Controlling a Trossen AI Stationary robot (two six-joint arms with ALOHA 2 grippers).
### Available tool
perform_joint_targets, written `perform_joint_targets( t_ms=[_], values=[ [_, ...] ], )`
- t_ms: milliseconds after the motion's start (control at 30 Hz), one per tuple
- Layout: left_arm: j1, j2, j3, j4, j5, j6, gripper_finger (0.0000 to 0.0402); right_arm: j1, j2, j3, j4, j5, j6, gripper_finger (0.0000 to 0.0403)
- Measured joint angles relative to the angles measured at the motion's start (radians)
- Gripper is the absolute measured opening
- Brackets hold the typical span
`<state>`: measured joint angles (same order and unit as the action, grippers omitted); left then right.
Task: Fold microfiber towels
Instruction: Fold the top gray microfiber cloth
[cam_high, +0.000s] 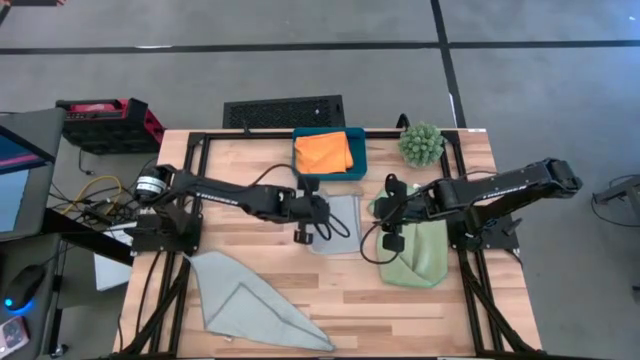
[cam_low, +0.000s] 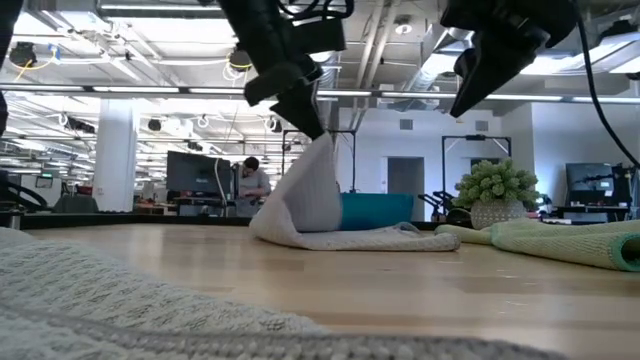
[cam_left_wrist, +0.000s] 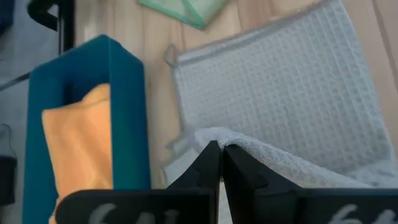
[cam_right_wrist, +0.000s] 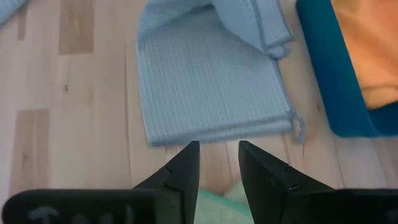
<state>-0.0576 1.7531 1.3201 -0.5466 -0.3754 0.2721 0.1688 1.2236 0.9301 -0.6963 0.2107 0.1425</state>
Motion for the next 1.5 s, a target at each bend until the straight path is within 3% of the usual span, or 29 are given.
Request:
perform_joint_targets(
  t_ms=[467,633,1000,1333,1500],
  values=[
    [0.032,0.003,0.0,0.168,0.029,0.095,0.0,0.0,-0.002,0.0,-0.008,0.0,0.0,0.0134],
    [0.032,0.078,0.003,0.262,0.034,0.139,0.0,0.0,-0.002,0.0,-0.013,0.0,0.0,0.0134],
    [0.03,0.174,0.134,0.269,0.085,0.209,0.0,0.0,-0.002,0.0,-0.046,0.0,0.0,0.0134],
    [0.03,0.189,0.139,0.274,0.134,0.163,0.0001,0.0,-0.002,0.0,-0.059,0.011,0.0,0.0134],
    [0.029,0.196,0.139,0.275,0.137,0.156,0.0019,0.0,-0.002,0.0,-0.059,0.011,0.008,0.0134]
  ],
)
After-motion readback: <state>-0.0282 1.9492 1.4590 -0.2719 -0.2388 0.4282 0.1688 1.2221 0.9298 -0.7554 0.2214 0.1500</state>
